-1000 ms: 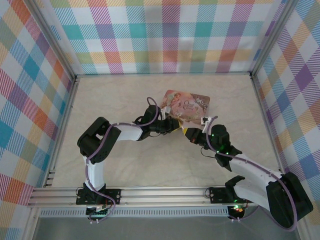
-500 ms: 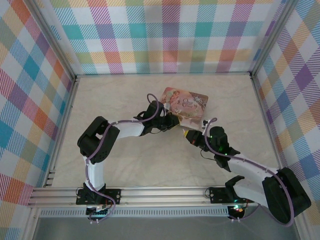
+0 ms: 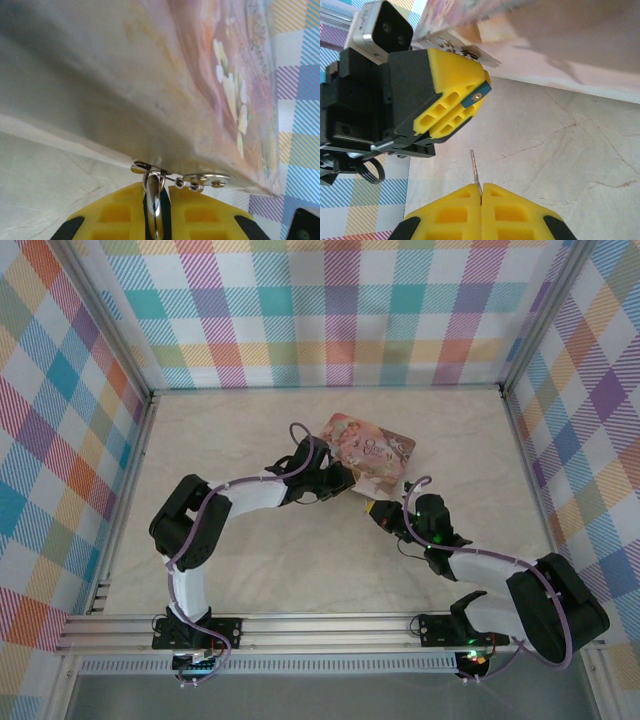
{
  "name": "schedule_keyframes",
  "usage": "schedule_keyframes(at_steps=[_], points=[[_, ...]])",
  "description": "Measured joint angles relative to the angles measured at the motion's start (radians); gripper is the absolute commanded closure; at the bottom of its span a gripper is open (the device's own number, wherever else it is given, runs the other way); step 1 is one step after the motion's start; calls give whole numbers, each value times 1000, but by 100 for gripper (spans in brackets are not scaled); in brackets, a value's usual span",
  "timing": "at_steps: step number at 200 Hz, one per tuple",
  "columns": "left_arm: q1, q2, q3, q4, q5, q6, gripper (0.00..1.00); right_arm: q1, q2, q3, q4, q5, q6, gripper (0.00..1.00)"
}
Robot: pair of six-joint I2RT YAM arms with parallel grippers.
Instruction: Unlock a padlock with a key
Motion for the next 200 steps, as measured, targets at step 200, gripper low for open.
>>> schedule_keyframes(at_steps=[200], points=[[0, -40, -15, 110, 41, -69, 87, -156, -22, 97, 55, -210, 160, 100]])
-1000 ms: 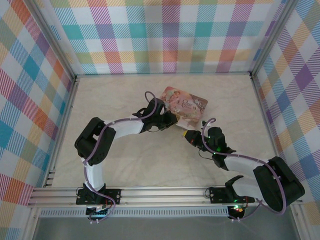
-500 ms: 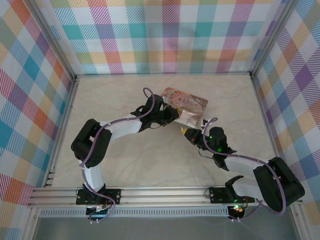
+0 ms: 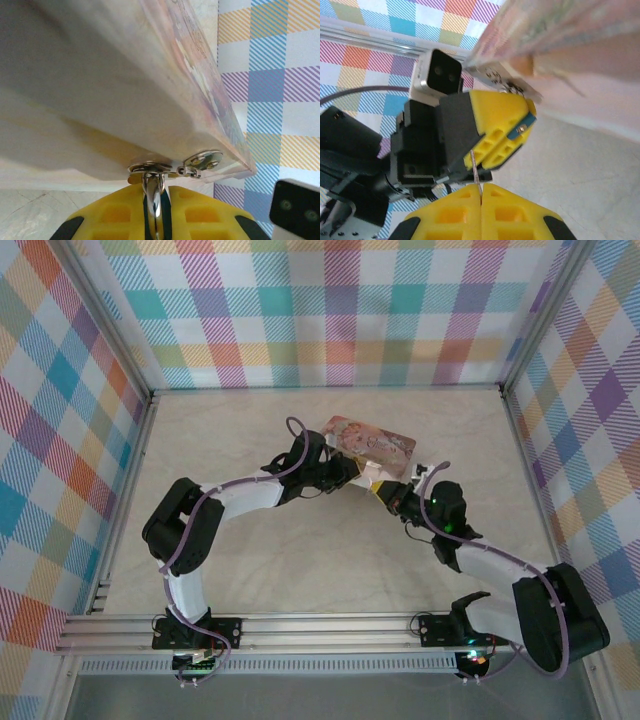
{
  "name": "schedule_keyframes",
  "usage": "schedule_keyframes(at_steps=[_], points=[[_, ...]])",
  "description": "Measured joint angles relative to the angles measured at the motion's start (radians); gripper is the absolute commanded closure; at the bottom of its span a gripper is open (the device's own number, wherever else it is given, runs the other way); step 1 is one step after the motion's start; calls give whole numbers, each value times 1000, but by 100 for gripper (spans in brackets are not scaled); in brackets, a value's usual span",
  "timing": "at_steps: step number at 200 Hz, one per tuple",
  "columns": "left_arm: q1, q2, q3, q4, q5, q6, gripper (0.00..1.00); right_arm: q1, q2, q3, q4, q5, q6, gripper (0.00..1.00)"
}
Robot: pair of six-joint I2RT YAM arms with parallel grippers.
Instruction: Unlock a padlock with a key
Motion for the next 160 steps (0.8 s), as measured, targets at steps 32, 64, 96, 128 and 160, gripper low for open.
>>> schedule_keyframes(at_steps=[32, 64, 96, 128, 160], points=[[0, 0, -2, 26, 8, -11, 86, -20, 95, 60, 8, -80, 11, 100], [0, 0, -16, 54, 18, -19, 87, -21, 186, 52, 61, -123, 41, 100], [1, 0, -31, 68, 21, -29, 87, -23, 217, 32, 113, -139, 53, 100], [5, 0, -40, 91, 22, -40, 87, -24, 235, 28, 147, -153, 53, 100], [10, 0, -52, 108, 22, -55, 87, -28, 285, 28, 186, -165, 54, 100]])
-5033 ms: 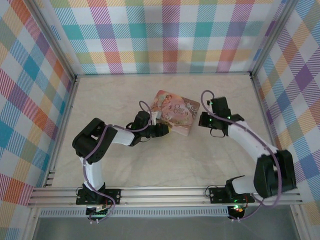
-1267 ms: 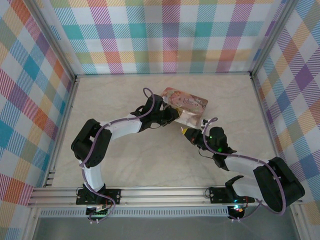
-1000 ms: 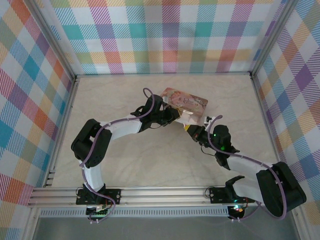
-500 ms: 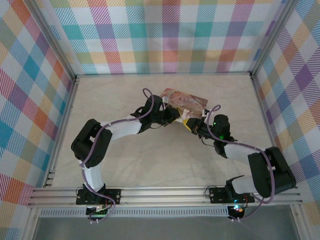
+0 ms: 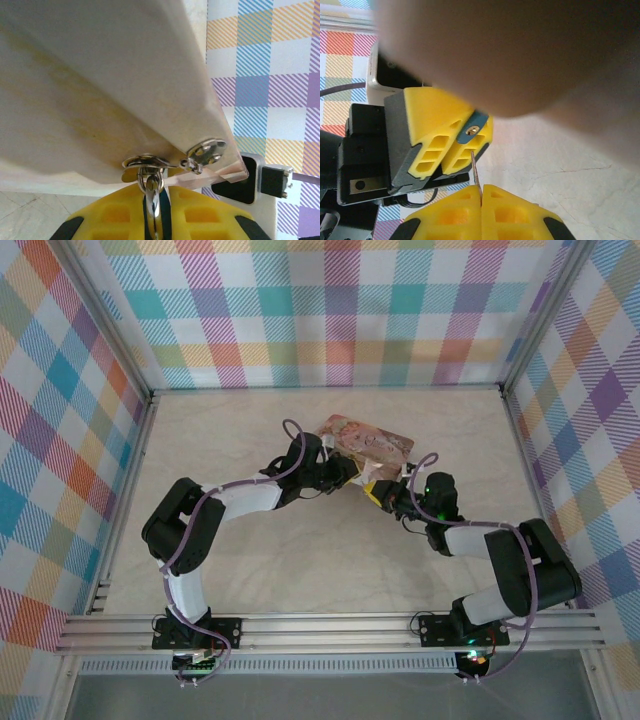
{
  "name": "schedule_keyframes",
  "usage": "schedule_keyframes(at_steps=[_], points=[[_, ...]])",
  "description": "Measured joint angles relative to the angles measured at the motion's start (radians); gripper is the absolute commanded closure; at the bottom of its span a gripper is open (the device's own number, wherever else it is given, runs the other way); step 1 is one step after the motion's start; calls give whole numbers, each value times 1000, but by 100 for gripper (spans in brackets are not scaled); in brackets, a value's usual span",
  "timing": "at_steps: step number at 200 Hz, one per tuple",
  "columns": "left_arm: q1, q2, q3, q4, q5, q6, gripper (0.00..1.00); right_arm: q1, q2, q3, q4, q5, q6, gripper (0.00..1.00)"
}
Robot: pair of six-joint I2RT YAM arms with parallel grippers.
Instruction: Unlock a padlock with a key
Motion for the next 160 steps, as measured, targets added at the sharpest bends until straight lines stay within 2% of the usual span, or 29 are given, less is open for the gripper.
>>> schedule_keyframes(at_steps=[85, 160], points=[[13, 0, -15, 28, 4, -8, 88, -6, 69, 17, 67, -26, 15, 100], [24, 0, -23, 70, 33, -29, 95, -6, 69, 43, 44, -26, 19, 100]])
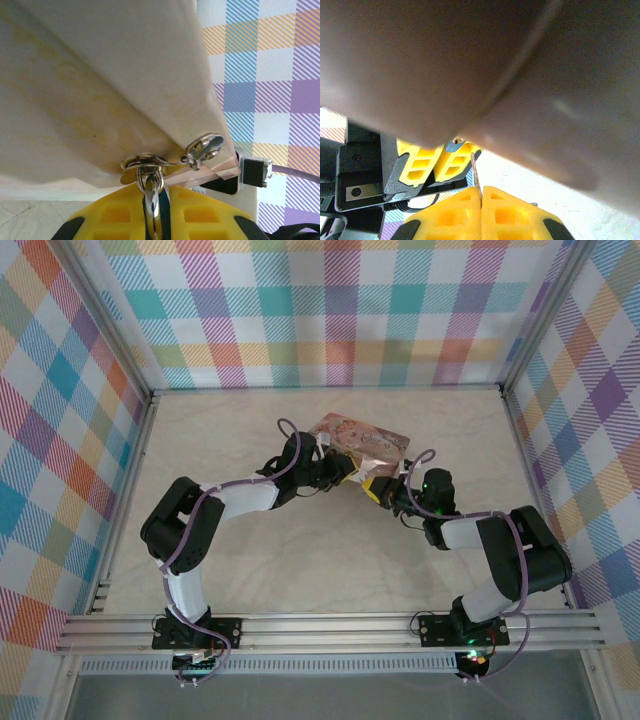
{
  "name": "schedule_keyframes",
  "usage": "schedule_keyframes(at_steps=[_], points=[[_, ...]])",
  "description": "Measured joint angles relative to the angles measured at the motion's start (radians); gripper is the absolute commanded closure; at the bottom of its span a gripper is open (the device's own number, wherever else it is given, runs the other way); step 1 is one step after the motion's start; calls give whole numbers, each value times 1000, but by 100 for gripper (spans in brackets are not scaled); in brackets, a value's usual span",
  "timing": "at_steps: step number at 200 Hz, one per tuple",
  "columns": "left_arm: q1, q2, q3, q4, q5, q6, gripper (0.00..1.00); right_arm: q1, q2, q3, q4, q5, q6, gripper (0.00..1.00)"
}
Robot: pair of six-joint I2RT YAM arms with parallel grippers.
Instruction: Unlock a padlock with a key
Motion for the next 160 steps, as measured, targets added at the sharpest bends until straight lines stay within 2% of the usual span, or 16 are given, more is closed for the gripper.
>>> schedule_keyframes(at_steps=[52, 113, 160], points=[[3, 0, -19, 19, -3, 0, 94, 5, -20, 5, -60, -1, -24, 100], [-3, 1, -30, 42, 34, -24, 93, 77, -222, 0, -212, 6, -89, 100], [-6, 20, -30, 97, 87, -47, 96, 119, -209, -4, -225, 20, -95, 100]])
